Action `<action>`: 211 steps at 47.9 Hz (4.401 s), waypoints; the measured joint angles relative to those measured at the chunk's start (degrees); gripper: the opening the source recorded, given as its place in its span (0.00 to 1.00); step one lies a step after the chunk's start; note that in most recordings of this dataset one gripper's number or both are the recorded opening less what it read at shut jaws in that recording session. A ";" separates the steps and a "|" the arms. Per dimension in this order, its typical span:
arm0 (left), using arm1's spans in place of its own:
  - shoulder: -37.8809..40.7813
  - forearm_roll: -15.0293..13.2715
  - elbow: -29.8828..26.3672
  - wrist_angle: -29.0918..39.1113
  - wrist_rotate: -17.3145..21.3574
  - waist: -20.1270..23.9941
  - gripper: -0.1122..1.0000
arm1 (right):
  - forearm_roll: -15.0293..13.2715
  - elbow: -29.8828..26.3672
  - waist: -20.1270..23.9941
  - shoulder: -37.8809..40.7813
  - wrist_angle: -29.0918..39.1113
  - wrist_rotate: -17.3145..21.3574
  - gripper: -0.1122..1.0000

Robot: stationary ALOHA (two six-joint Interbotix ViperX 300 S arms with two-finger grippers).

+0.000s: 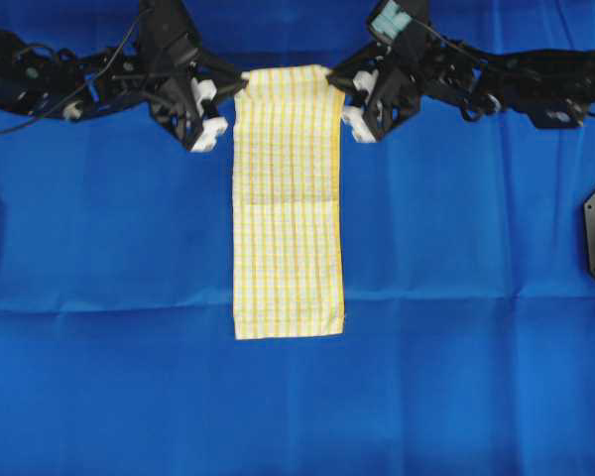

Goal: Fold the yellow towel.

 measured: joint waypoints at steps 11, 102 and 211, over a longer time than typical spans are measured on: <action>-5.19 0.00 3.34 0.00 -0.18 -7.56 0.14 | 0.18 4.31 5.89 -5.01 0.00 0.26 0.18; 0.70 -0.70 3.16 0.00 -11.34 -36.04 0.23 | 8.61 4.13 33.57 -0.26 0.70 0.53 0.76; -68.64 0.00 37.71 8.35 -1.85 -28.83 0.80 | -2.72 33.22 21.62 -64.42 16.17 -9.84 0.77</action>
